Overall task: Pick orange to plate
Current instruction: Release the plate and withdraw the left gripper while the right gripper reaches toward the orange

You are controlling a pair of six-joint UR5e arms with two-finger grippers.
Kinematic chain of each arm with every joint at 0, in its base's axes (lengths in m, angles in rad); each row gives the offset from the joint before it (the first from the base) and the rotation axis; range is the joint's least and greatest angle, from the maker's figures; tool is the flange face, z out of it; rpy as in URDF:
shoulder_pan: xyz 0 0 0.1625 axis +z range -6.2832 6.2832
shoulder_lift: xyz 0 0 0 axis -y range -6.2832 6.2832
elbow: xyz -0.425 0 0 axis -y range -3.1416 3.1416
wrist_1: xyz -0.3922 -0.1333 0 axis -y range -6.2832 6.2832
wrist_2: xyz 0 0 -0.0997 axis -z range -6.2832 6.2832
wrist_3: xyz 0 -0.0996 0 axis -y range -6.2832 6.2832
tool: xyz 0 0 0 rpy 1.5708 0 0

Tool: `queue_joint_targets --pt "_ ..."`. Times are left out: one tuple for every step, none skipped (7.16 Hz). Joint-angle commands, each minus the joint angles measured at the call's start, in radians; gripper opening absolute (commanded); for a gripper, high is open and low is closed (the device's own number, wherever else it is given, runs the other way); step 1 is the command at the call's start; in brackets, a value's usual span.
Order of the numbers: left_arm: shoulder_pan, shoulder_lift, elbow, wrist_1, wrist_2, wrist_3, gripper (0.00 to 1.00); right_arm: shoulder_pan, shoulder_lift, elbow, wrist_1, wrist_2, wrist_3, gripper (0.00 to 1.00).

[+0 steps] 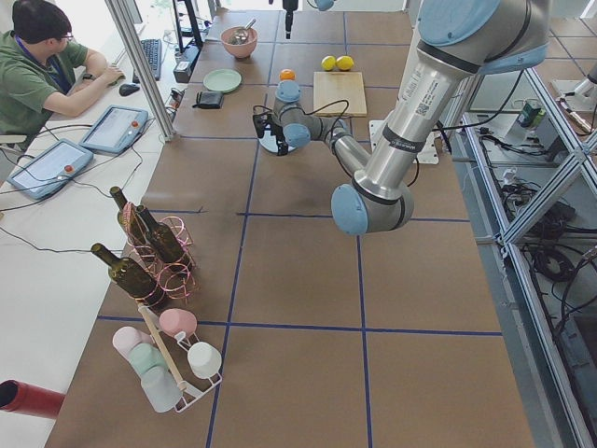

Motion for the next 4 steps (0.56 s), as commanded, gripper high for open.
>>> queue_joint_targets --pt "-0.053 0.016 -0.112 0.198 -0.011 0.132 1.00 -0.134 0.078 -0.006 0.004 -0.115 0.094 1.00" --pt "-0.082 0.050 -0.176 0.243 -0.014 0.178 1.00 -0.203 0.109 -0.020 0.004 -0.189 0.123 1.00" --pt "-0.116 0.073 -0.221 0.305 -0.038 0.244 1.00 -0.234 0.127 -0.040 0.005 -0.211 0.124 1.00" --pt "-0.145 0.076 -0.250 0.355 -0.040 0.286 1.00 -0.245 0.137 -0.063 0.005 -0.233 0.121 1.00"
